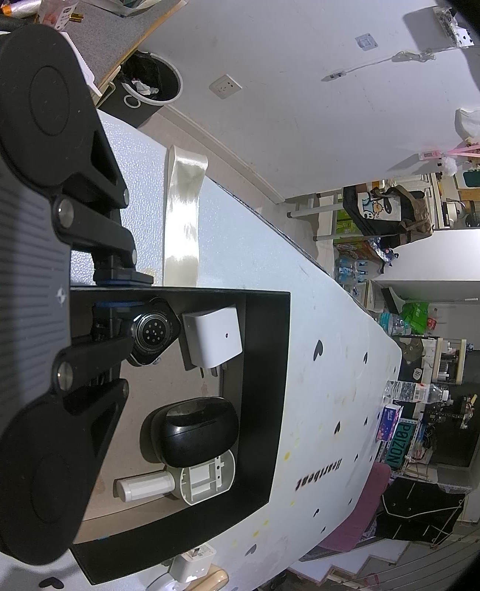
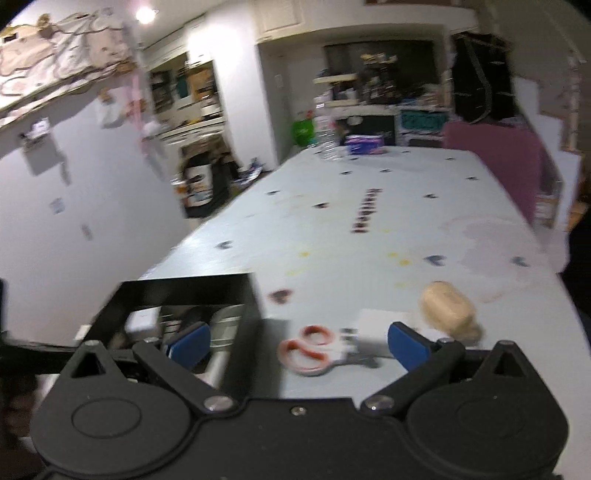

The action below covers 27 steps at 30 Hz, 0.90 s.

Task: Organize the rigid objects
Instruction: 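Move the right gripper out of the box to the white square charger, then grasp the white square charger with the right gripper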

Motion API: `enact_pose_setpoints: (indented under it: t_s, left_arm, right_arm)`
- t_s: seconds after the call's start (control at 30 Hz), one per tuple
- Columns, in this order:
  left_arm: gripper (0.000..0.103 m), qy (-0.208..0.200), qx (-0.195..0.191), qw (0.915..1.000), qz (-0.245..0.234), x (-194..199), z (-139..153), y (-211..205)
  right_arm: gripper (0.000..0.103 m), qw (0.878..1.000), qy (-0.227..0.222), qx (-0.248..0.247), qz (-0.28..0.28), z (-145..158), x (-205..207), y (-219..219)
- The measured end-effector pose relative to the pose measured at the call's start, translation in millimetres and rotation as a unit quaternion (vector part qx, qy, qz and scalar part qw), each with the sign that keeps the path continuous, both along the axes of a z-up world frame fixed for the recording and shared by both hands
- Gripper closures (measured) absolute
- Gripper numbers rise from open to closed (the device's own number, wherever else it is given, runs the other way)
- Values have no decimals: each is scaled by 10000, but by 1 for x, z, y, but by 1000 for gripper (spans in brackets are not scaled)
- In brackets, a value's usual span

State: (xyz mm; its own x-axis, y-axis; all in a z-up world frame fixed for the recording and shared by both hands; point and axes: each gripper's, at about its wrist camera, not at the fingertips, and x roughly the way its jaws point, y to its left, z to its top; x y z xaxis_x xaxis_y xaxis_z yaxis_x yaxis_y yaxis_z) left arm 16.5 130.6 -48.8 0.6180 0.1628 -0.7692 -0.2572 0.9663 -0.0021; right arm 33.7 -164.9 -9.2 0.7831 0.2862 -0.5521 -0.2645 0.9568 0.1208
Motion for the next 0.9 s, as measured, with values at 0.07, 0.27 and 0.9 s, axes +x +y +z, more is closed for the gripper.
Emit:
enact_pose_setpoints:
  t_s: [0.07,0.27,0.9]
  left_arm:
    - [96,0,-1,10000,-1,0,0,0]
    - [96,1,0,10000,-2,0,0,0]
    - [96,0,14,10000,6,0,0,1]
  right_arm:
    - [0,9997,-54,-149,-165,-9,3,-6]
    - [0,9991,122,-42,-397,-36,18,-19]
    - [15,9970,269,-177,-700,-72,68,-13]
